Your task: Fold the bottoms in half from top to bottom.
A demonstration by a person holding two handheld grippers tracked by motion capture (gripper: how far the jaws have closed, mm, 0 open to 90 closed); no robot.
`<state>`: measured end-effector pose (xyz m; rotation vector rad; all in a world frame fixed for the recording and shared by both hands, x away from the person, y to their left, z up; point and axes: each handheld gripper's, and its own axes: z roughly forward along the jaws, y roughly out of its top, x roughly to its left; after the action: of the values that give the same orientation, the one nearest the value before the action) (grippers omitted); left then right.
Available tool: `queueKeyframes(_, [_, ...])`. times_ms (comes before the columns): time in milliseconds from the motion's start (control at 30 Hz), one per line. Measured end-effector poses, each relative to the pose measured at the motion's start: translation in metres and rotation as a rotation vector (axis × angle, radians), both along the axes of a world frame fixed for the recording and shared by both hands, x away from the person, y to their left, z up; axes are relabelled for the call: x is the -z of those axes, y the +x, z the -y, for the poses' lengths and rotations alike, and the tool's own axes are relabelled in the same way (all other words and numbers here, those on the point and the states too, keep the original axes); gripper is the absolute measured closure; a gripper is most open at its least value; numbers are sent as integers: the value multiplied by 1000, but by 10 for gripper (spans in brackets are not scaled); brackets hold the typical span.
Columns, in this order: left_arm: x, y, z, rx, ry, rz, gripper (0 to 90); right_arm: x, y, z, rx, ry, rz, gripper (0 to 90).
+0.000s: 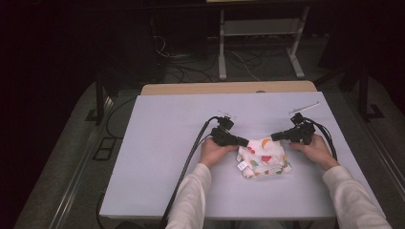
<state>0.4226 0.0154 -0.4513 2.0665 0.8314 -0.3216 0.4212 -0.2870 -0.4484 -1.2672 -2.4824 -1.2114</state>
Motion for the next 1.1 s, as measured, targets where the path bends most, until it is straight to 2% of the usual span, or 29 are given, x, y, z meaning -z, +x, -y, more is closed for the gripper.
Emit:
queueKeyframes(200, [-6,-3,-2,11,30,19,805,-5,-3,-1,20,12,7,856])
queueKeyframes(433, [-18,-3,-13,5,52,48,806,-14,-6,-8,5,24,30,856])
queueKeyframes(733, [-28,-2,-25,-12,79,74,806,-20,-8,-24,-22,2,41,856])
queueKeyframes(1100, [-31,9,-40,-50,106,90,808,-27,-1,-45,1,-31,34,857])
